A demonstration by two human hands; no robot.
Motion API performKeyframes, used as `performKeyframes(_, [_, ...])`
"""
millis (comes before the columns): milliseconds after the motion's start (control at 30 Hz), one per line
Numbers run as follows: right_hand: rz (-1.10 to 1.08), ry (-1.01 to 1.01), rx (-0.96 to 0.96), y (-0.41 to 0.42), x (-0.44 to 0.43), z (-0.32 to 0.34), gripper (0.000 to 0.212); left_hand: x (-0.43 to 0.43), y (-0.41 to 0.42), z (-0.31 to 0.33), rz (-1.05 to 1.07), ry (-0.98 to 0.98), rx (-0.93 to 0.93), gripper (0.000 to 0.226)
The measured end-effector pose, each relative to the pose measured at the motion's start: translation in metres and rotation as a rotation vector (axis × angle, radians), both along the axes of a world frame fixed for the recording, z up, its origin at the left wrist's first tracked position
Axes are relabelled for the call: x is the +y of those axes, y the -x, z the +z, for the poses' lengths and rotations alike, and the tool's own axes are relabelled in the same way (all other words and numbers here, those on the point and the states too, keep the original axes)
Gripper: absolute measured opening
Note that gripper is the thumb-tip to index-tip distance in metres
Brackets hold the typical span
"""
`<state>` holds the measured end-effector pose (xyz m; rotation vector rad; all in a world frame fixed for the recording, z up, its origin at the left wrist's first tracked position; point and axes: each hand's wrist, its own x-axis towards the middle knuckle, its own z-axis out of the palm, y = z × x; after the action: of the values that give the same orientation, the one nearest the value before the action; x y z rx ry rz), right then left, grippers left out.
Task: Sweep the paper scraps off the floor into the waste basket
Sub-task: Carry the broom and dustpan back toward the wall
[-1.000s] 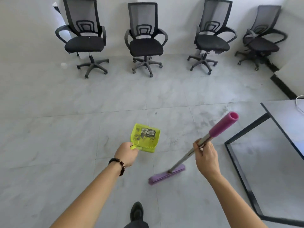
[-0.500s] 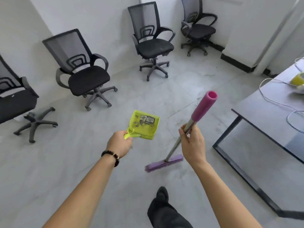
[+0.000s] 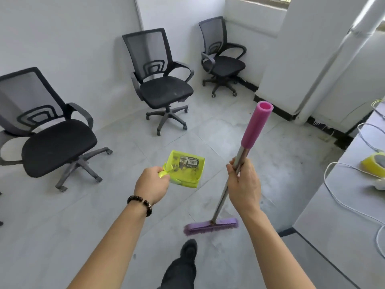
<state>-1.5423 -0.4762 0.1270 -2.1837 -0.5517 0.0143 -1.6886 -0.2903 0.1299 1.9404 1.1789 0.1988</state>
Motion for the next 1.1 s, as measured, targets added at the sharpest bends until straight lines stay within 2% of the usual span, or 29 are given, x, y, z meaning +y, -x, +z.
performKeyframes(200, [-0.137,0.029,-0.026,-0.156,0.054,0.026,0.013,0.078,-0.189,0.019,-0.168,-0.024,0.045,0.017])
performKeyframes(300, [-0.251,-0.011,-0.024,-0.227,0.061,0.036,0.013,0.1,-0.283,0.034,-0.266,-0.057,0.06,0.022])
performKeyframes(433, [-0.377,-0.118,-0.068,-0.32,0.066,0.042,0.015,0.108,-0.4,0.043,-0.4,-0.141,0.088,0.014])
performKeyframes(600, [-0.444,-0.151,-0.06,-0.461,0.081,0.013,0.014,0.131,-0.567,0.024,-0.461,-0.148,0.066,0.014])
performKeyframes(733, [-0.485,-0.154,-0.006,-0.574,0.099,-0.001,0.012,0.152,-0.683,0.025,-0.49,-0.079,0.053,0.019])
performKeyframes(933, [-0.441,-0.107,0.028,-0.725,0.158,0.016,0.01,0.215,-0.819,0.031,-0.47,-0.015,0.019,0.02])
performKeyframes(1100, [-0.5,-0.035,0.045,-0.843,0.212,0.006,0.008,0.263,-0.944,0.007,-0.556,0.027,0.031,0.016])
